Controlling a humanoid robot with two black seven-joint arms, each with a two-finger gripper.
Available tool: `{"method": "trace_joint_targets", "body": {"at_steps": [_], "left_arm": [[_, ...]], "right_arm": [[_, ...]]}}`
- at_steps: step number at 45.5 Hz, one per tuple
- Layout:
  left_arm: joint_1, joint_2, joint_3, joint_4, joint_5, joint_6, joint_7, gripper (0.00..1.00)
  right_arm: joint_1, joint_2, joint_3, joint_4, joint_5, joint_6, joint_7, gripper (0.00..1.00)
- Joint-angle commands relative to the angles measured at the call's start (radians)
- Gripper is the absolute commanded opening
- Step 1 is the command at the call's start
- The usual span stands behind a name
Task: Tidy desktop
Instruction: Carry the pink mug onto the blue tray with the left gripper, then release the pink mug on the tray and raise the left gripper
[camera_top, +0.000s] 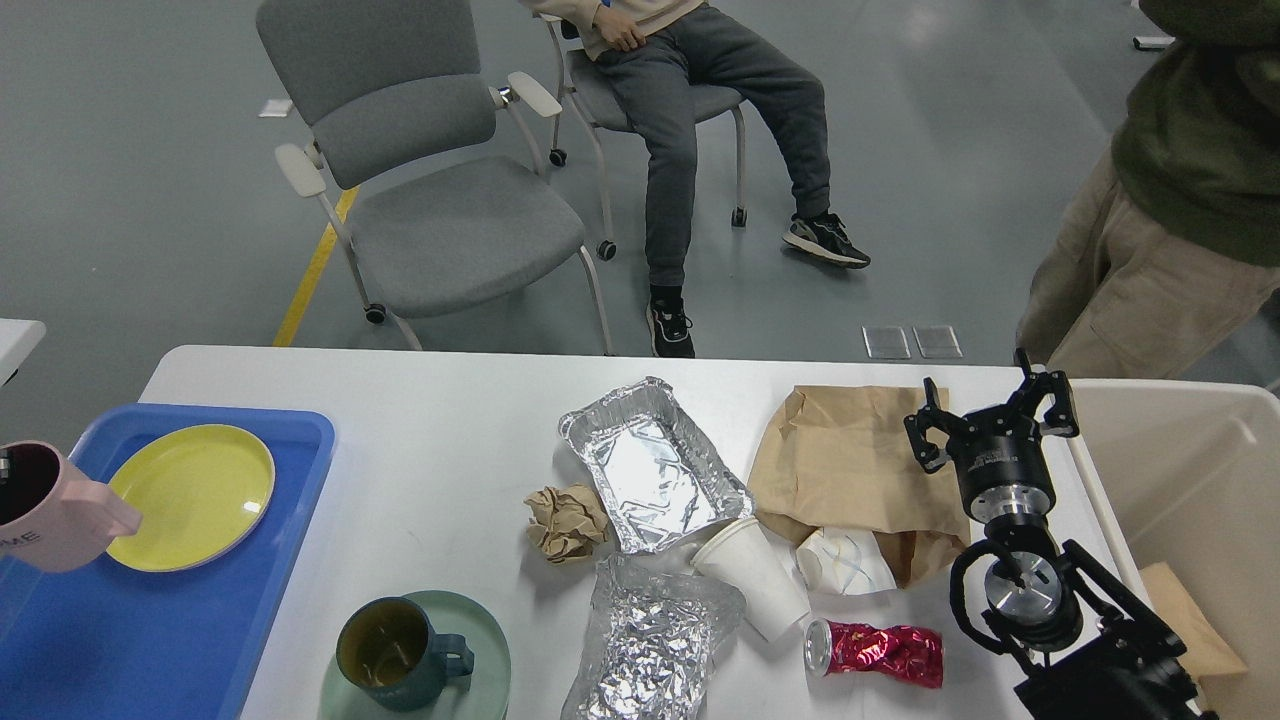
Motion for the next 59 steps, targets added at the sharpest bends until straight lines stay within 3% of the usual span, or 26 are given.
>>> {"method": "trace_joint_targets", "body": {"at_steps": [1, 10, 25, 28, 33, 42, 45, 46, 53, 59], "left_arm": [[0.168, 0.002, -0.112, 0.102, 0.041, 0.004, -0.003, 0.01], [0.397, -0.008, -0.298, 0.209, 0.110, 0.022, -0.014, 0.01], [0.452, -0.016, -0.319, 0.225, 0.128, 0.085, -0.049, 0.04], [0.463, -0.019, -0.341, 0.225, 0.122, 0.114, -0.047, 0.10], [0.505, -0.037, -0.397, 0.225, 0.117, 0.150, -0.047, 0.28], [0.520, -0.036, -0.400, 0.218, 0.117, 0.148, -0.050, 0.39], [0.520, -0.033, -0.400, 0.209, 0.114, 0.147, -0.054, 0.50], [0.520, -0.025, -0.399, 0.209, 0.099, 0.142, -0.055, 0.58], [0.502, 0.016, -0.382, 0.202, 0.019, 0.096, -0.043, 0.78], [0.405, 0.033, -0.321, 0.202, 0.016, 0.018, -0.038, 0.85]], "right_arm": [[0.000, 0.000, 0.000, 0.000, 0.000, 0.000, 0.000, 1.00], [0.000, 0.000, 0.000, 0.000, 0.000, 0.000, 0.000, 1.00], [0.000, 0.000, 0.000, 0.000, -0.001, 0.001, 0.000, 1.00], [0.000, 0.000, 0.000, 0.000, -0.001, 0.001, 0.000, 1.00], [0.000, 0.000, 0.000, 0.000, 0.000, 0.001, 0.000, 1.00], [0.000, 0.000, 0.000, 0.000, 0.000, -0.001, 0.000, 1.00], [-0.001, 0.000, 0.000, 0.000, -0.001, 0.001, 0.000, 1.00], [0.000, 0.000, 0.000, 0.000, 0.000, 0.001, 0.000, 1.00], [0.000, 0.000, 0.000, 0.000, 0.000, 0.000, 0.000, 1.00], [0.000, 0.000, 0.000, 0.000, 0.000, 0.001, 0.000, 1.00]]}}
